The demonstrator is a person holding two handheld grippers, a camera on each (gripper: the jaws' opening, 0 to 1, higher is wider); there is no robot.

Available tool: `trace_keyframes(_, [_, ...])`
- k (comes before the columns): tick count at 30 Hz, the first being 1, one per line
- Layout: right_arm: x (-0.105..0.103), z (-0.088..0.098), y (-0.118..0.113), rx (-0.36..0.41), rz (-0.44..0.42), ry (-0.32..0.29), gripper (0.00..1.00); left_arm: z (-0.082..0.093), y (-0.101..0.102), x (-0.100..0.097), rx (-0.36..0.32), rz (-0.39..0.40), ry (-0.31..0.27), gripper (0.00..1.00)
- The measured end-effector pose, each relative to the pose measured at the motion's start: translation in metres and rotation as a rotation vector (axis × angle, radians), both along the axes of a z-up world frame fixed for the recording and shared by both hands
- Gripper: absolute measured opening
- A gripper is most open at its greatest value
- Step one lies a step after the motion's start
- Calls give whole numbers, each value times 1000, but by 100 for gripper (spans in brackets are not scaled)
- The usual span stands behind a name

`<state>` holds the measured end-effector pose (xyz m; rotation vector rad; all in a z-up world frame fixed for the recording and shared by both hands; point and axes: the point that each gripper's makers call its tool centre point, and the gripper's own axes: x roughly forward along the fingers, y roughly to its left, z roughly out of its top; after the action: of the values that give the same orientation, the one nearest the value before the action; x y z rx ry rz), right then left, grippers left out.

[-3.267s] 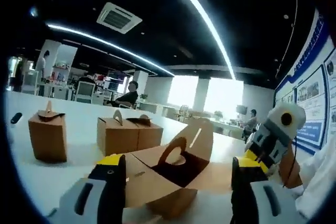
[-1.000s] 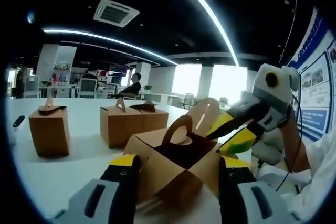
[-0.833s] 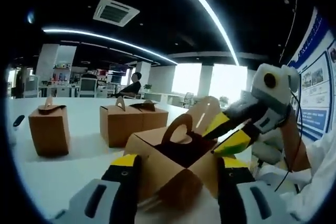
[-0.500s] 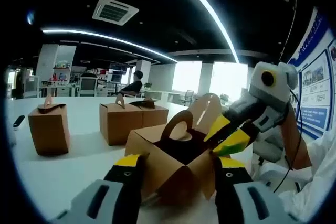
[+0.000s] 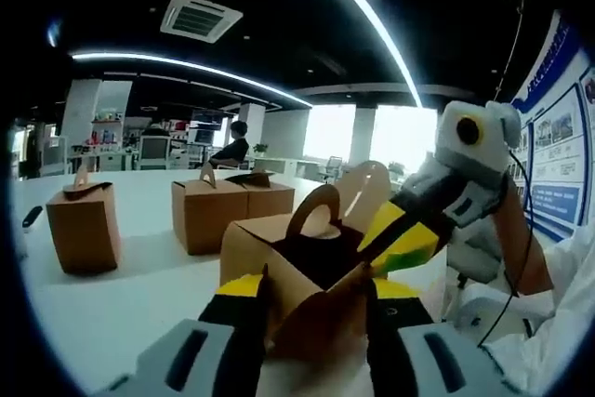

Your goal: Pick up one paper box from the group, open the paper box, and remove the item inside

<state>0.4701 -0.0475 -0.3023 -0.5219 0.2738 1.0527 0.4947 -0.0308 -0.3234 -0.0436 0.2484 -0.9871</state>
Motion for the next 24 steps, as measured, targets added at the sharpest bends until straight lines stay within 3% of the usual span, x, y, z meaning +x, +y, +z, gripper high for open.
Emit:
trace_keyframes(7, [0, 0, 0, -6, 19, -6, 6, 0, 1, 5, 10, 8, -9, 43])
trace_keyframes(11, [2, 1, 0, 1, 18, -17, 7, 0, 5, 6, 35, 17, -28, 49])
trace_keyframes(17, [1, 1, -1, -22, 14, -33, 20, 2, 6, 2, 53, 10, -44, 53])
trace_keyframes(24, [-2, 20, -5, -4, 9, -75, 22, 6, 6, -11, 75, -4, -58, 57])
